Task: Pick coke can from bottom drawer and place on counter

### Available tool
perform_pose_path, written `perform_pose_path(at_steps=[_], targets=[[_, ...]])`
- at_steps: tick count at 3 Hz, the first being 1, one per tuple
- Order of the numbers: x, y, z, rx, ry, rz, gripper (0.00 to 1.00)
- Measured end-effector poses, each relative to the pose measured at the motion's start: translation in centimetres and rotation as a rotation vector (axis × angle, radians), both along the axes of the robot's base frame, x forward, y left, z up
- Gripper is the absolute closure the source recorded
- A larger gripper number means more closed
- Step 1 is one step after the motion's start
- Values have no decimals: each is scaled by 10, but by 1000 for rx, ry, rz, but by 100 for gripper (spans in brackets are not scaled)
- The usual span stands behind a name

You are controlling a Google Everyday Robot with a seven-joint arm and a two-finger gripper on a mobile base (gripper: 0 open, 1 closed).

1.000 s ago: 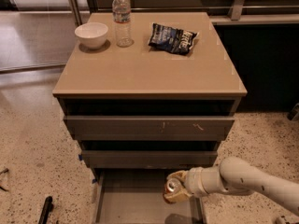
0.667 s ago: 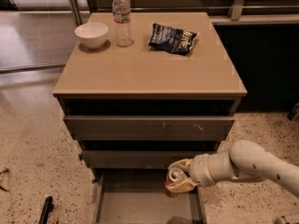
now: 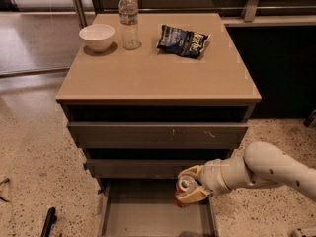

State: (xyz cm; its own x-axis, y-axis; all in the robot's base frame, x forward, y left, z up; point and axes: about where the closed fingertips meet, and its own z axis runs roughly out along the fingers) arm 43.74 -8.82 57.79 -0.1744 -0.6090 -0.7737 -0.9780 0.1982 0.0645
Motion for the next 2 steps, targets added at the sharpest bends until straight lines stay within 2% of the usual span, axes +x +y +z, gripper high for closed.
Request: perform_pose_path(at_steps=[1,2], targets=[[0,1,19,-15,-6,15,100],[-4,12,85,-37,-49,43,100]])
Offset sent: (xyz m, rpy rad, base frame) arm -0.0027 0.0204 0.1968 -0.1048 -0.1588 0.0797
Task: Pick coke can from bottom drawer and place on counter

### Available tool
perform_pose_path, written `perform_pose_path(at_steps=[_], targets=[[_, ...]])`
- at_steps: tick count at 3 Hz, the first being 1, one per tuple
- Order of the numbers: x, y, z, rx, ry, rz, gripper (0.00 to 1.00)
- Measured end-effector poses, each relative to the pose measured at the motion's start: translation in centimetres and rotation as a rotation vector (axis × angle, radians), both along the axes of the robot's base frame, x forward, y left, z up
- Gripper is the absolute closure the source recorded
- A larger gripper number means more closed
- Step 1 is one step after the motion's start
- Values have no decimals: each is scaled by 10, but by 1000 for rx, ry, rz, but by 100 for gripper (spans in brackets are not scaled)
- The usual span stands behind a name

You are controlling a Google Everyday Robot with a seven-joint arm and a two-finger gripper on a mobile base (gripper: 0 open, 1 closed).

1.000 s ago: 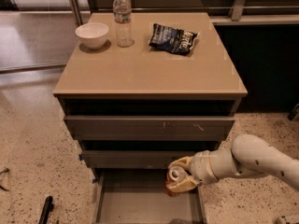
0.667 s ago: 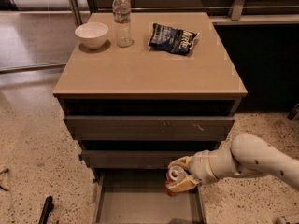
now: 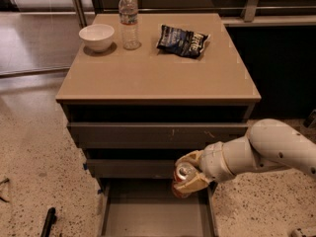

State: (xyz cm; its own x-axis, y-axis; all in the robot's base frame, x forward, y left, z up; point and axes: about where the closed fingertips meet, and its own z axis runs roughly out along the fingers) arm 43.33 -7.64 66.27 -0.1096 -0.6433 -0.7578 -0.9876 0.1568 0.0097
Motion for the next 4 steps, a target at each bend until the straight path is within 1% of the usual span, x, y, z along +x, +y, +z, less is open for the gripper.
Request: perform_pose_path(at_steps=[1,2,3,4], targets=[[6,11,112,-74,-95,22,100],[6,11,112,-75,-95,22,100],[25,-4,138,-29,-37,-46,100],[62,-28,172,21,77,-133,100]])
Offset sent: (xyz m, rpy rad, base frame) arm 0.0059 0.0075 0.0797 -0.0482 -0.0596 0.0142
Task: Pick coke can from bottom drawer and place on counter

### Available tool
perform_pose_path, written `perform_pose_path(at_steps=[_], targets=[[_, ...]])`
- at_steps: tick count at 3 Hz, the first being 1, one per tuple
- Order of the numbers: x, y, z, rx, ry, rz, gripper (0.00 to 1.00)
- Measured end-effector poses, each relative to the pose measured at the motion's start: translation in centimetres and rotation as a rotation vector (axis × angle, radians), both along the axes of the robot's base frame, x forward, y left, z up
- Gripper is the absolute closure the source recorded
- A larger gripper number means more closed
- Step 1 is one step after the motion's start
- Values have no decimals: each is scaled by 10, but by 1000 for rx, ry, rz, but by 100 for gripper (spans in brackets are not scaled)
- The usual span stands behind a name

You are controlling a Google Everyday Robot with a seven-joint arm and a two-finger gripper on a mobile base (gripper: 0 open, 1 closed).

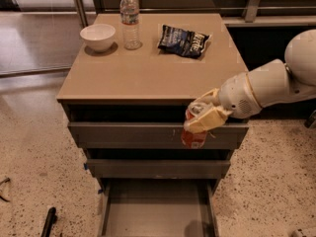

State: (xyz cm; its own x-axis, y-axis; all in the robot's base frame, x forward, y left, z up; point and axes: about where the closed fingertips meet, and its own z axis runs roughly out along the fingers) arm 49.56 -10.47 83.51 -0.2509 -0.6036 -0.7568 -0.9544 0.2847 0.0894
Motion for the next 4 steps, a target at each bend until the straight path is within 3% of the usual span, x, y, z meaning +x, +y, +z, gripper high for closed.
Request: perform_pose_path(at_steps=[1,2,4], targets=[[17,-10,32,13,-36,-42,100],[17,-10,32,13,-36,-42,100],[55,4,88,55,-40,-52,100]])
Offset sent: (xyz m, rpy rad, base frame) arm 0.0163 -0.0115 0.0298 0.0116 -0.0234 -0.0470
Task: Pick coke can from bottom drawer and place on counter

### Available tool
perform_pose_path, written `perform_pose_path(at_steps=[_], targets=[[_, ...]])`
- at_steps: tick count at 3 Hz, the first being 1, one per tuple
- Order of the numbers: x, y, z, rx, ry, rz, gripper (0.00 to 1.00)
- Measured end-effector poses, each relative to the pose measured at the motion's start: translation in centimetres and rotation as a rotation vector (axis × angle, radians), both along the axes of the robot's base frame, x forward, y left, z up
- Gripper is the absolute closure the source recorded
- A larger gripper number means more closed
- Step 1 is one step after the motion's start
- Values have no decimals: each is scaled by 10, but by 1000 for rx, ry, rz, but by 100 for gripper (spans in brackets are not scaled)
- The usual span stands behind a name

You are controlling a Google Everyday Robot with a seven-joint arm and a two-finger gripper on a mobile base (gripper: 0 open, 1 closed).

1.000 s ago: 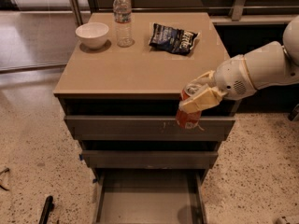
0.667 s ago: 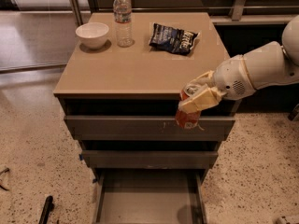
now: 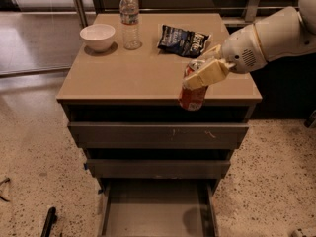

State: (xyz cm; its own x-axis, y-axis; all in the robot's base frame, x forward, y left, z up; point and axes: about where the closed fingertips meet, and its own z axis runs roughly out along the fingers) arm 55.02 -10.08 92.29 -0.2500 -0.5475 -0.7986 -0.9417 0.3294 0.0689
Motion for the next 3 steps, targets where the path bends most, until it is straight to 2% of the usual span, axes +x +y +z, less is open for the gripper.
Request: perform_pose_path(at_steps=[1,2,3], targets=[[30,11,28,3,-29,6,100],[62,19,36,-9,-48,1,100],[89,22,30,-43,-50,-15,100]])
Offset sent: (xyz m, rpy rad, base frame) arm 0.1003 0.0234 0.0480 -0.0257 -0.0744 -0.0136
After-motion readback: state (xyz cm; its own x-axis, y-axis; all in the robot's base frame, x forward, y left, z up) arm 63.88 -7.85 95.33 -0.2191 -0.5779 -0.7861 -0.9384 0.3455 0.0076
